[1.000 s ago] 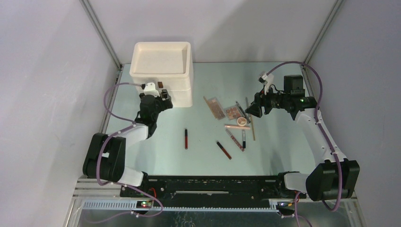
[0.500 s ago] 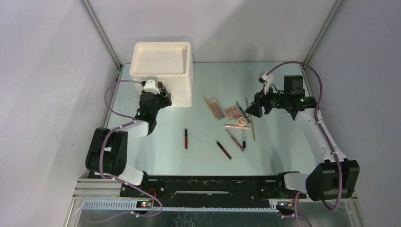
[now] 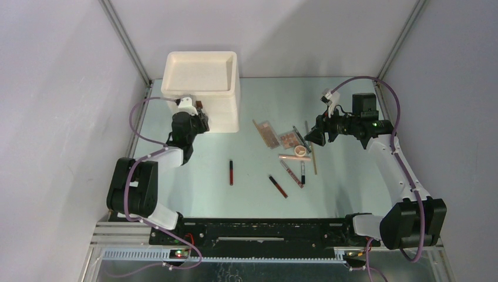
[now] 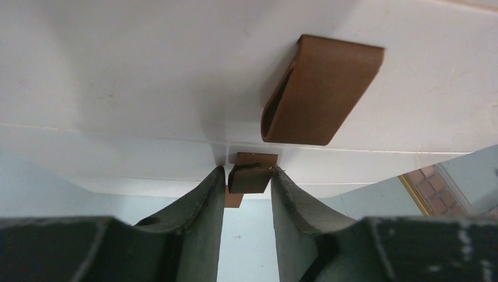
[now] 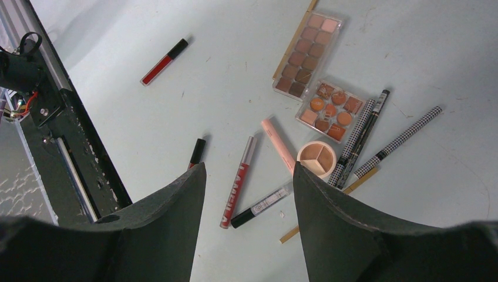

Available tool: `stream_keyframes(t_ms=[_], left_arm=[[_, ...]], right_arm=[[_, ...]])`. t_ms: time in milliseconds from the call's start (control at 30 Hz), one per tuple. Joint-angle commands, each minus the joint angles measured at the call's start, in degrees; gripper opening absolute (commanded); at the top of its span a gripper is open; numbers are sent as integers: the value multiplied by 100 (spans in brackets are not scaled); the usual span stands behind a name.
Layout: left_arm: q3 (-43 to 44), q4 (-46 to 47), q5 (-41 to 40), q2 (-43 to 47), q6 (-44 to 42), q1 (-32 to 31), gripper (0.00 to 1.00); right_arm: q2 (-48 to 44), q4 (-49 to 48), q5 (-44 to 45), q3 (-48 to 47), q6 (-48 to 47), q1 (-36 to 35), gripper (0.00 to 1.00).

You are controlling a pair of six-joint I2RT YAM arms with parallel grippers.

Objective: Organize the makeup
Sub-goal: Open the drawer in the storage box.

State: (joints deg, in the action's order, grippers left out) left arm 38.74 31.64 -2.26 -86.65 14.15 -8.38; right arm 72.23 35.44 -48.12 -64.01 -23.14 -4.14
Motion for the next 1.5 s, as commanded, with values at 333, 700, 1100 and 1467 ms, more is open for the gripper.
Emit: stream_keyframes(t_ms=[333,700,1100,1467], left_arm=[[634,165,253,5,-8,127,20],[518,-344,545,470,-253,164,0],[145,-1170,1099,1242,-639,170,0],[-275,-1766,1536,1878,-1188,170,0]], right_arm=[[-42,-11,-92,-15,-95,19,66],[-25,-2,-117,-11,-108,18,66],[-42,-11,-136,-10,-95,1,66],[-20,-4,-110,-13,-108,-25,66]])
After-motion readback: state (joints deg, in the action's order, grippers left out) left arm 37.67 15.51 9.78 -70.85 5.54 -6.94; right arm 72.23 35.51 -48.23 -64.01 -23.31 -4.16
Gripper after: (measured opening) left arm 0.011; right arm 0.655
